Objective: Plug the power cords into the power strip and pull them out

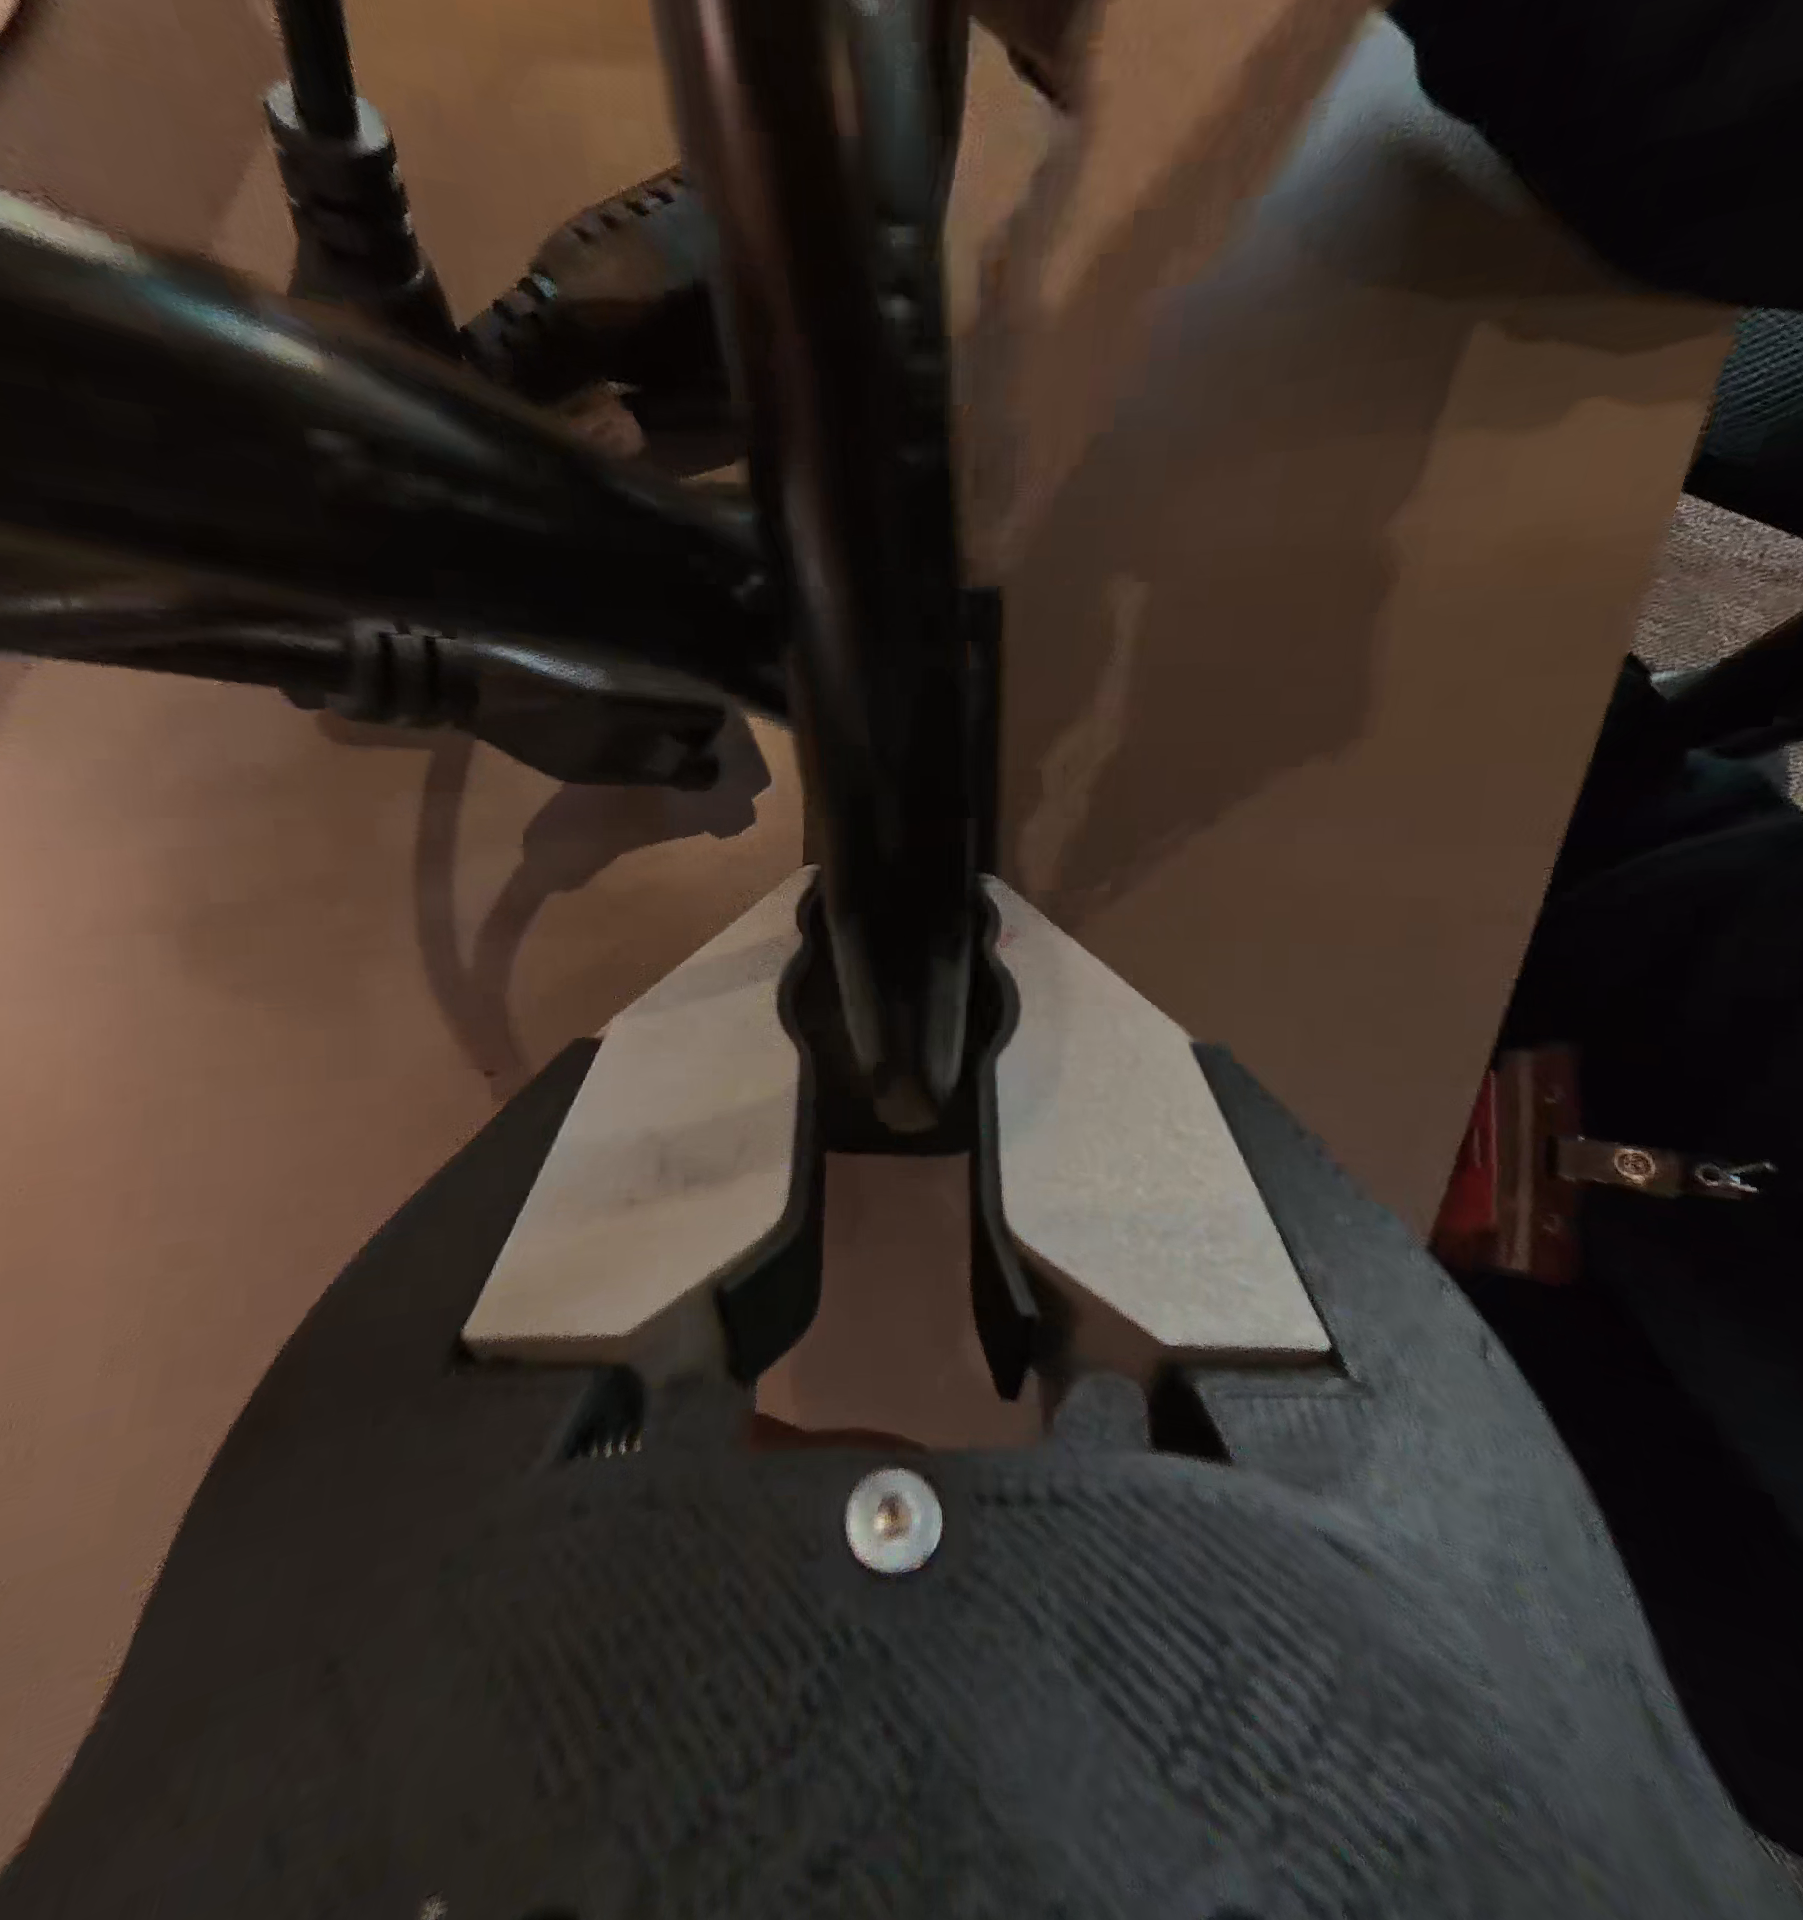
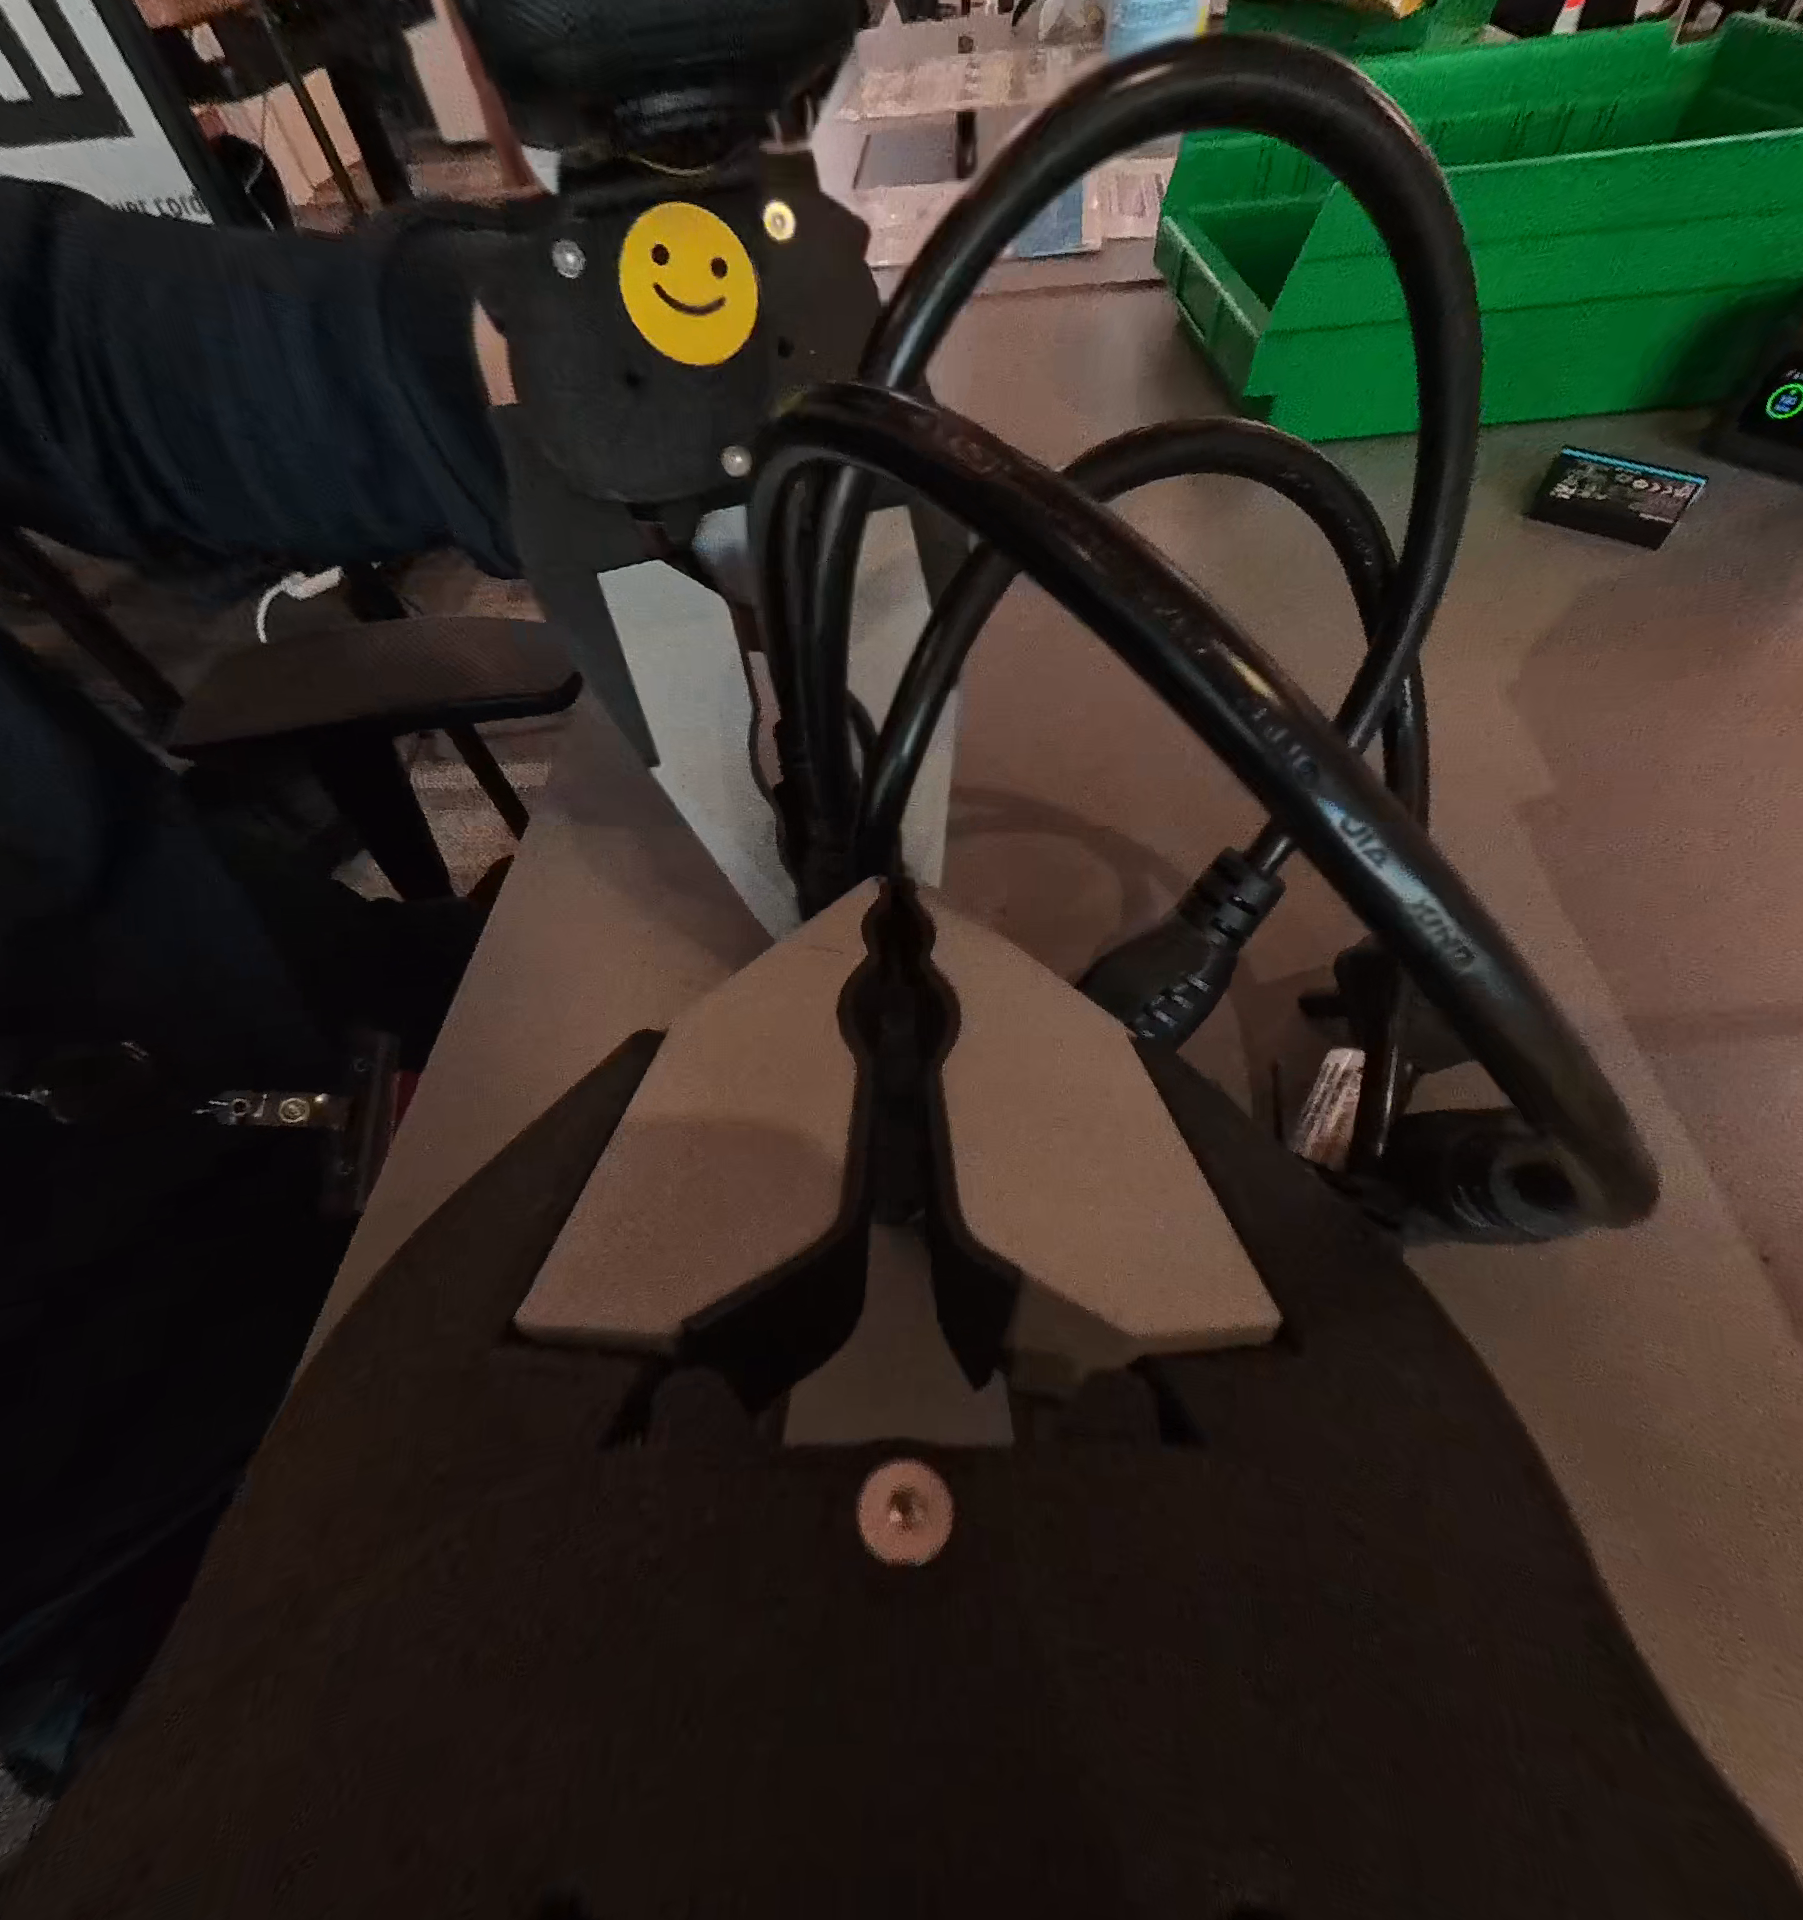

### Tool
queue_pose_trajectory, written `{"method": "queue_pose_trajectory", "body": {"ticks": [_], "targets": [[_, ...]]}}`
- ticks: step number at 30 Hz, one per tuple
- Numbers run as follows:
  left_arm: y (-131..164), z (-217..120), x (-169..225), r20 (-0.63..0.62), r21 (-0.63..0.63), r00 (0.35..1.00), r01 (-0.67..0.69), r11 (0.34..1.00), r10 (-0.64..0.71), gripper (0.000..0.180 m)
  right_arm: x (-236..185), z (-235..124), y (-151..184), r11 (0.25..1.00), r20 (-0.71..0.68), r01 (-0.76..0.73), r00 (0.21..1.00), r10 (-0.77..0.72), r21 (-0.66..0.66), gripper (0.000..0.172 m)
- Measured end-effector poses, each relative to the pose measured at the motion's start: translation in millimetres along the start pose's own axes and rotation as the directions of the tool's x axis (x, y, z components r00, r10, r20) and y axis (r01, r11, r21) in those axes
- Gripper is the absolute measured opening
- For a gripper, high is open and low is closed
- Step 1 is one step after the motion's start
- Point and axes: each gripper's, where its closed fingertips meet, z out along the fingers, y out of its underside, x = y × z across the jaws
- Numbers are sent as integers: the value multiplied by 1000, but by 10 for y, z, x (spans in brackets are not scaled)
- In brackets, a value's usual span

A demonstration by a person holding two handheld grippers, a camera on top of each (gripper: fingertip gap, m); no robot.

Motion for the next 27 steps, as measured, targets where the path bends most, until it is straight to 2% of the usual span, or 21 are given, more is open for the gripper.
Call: {"method": "queue_pose_trajectory", "body": {"ticks": [1, 3, 6, 9, 14, 18, 20, 24, 27], "targets": [[10, -7, -29, -13, -5, 1000, 2, 1000, -2, 25, -46, 2, -25, 1000, 29, 0, 1000, -1, 15, 17], [31, -24, -69, -44, -27, 999, 7, 1000, -8, 25, -56, 50, -44, 1000, 26, 4, 1000, -4, 19, 22], [44, -26, -73, -40, -92, 998, -45, 995, 41, 25, 71, 116, -20, 999, -73, 35, 997, -36, -15, 9], [22, -5, -47, -22, -155, 996, -91, 984, 89, 24, 28, 165, -6, 999, -57, 41, 997, -43, -32, 10], [-21, 29, -52, 0, -183, 996, -88, 979, 89, 25, 74, 172, 13, 996, -103, 43, 993, -51, -80, 6], [-4, 15, -74, 51, -154, 995, -81, 985, 90, 26, 106, 188, 9, 984, -200, 124, 968, -148, -129, 7], [36, -18, -91, 78, -115, 992, -94, 989, 103, 26, 112, 179, 10, 985, -188, 123, 971, -145, -124, 7], [56, -24, -50, 21, -68, 997, -66, 995, 68, 25, 78, 183, 15, 995, -88, 62, 994, -70, -84, 7], [12, 4, -33, -2, -98, 997, -71, 993, 71, 24, 18, 235, 2, 992, -65, 76, 994, -84, -104, 6]]}}
